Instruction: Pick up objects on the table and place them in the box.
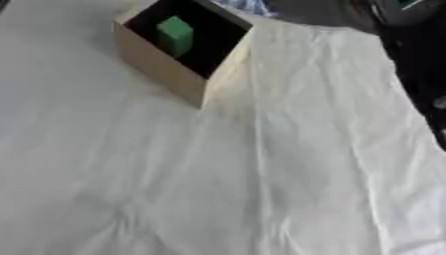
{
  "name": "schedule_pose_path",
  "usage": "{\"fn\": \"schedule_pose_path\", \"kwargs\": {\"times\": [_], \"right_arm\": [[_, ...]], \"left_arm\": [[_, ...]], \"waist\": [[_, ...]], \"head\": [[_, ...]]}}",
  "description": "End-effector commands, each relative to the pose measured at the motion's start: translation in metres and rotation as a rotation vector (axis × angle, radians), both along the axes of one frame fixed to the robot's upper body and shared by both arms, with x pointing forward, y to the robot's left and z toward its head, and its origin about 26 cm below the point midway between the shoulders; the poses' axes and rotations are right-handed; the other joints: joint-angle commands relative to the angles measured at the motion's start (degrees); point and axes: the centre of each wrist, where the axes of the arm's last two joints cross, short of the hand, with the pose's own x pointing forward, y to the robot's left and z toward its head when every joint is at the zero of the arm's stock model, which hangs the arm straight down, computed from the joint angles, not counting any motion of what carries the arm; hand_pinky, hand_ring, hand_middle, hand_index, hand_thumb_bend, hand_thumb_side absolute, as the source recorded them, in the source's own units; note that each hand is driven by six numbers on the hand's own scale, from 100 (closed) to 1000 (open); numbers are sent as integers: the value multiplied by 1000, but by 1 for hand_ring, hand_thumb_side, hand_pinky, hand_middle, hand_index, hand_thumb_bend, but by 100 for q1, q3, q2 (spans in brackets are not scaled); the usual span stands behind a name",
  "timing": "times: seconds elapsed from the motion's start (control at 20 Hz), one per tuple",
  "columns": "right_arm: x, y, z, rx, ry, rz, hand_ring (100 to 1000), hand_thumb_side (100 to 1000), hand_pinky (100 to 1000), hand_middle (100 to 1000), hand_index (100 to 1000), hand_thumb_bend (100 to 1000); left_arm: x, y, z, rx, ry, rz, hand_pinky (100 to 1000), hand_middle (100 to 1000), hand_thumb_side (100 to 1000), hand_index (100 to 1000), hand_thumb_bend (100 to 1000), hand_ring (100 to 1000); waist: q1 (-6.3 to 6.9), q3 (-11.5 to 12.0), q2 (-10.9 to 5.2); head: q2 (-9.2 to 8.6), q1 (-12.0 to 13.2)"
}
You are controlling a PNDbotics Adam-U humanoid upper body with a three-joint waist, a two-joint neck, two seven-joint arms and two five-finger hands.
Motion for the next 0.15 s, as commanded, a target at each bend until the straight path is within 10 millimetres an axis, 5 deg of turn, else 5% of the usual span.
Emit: {"fn": "schedule_pose_path", "kwargs": {"times": [0.05, 0.15], "right_arm": [[-47, -3, 12, 73, -106, 45, 772, 296, 767, 633, 817, 100], [-57, -8, 2, 149, -126, 78, 763, 346, 761, 622, 815, 100]], "left_arm": [[-1, 2, 8, -6, -36, 6, 590, 761, 587, 804, 217, 719], [-1, 2, 10, -12, -42, 5, 590, 761, 584, 804, 219, 719]], "waist": [[150, -77, -136], [226, -182, -134]], "head": [[18, 141], [24, 240]]}}
